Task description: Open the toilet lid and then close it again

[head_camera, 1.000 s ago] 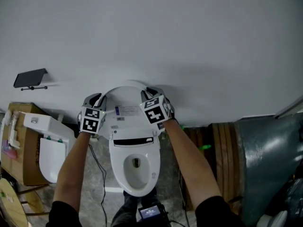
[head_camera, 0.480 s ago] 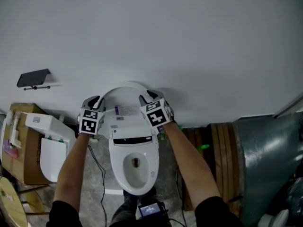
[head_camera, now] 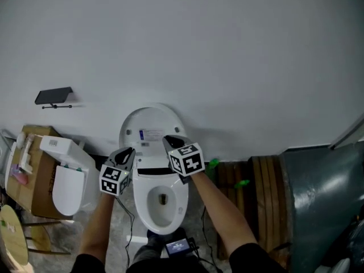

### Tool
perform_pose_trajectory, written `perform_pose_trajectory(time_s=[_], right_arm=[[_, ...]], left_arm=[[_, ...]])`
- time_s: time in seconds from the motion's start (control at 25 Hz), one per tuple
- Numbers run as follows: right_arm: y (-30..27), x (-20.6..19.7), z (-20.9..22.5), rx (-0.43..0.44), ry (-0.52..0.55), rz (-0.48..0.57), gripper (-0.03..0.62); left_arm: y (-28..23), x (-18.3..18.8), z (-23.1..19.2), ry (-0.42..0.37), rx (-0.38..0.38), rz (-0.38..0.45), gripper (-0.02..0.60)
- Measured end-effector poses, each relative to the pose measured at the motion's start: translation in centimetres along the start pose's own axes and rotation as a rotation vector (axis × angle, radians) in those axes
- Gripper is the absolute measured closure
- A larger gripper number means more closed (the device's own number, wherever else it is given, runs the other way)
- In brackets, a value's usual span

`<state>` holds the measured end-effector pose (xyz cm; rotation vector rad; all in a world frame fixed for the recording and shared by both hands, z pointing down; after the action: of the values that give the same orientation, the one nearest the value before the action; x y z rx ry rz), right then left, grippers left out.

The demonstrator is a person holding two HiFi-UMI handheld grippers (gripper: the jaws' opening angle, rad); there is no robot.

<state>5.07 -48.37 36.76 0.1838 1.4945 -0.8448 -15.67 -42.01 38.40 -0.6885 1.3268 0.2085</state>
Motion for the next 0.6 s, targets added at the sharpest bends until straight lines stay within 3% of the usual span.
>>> perform_pose_trajectory(time_s=[0.2,0.6], right_arm=[[5.3,-2.0,-2.5,0.03,-0.012,0.025,0.574],[12.0,-5.5,-7.2,-0.044,-0.058,0.037,0.574]], left_arm=[[5.4,-0.4,4.3,0.066,-0.021,0.067,0.561],[12.6,-1.2,6.9,0.007,-0.089,0.096,0.565]])
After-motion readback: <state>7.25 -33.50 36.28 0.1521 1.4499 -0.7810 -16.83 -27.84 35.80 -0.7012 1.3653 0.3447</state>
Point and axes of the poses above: the fingertips, and each gripper's own axes: y backward along the fingers, z to its right, x out of its top, the point moved 8 cm from there along y, backward along the fingers, and after that the axes turned 5 degrees about -x, right-handed, at the moved point
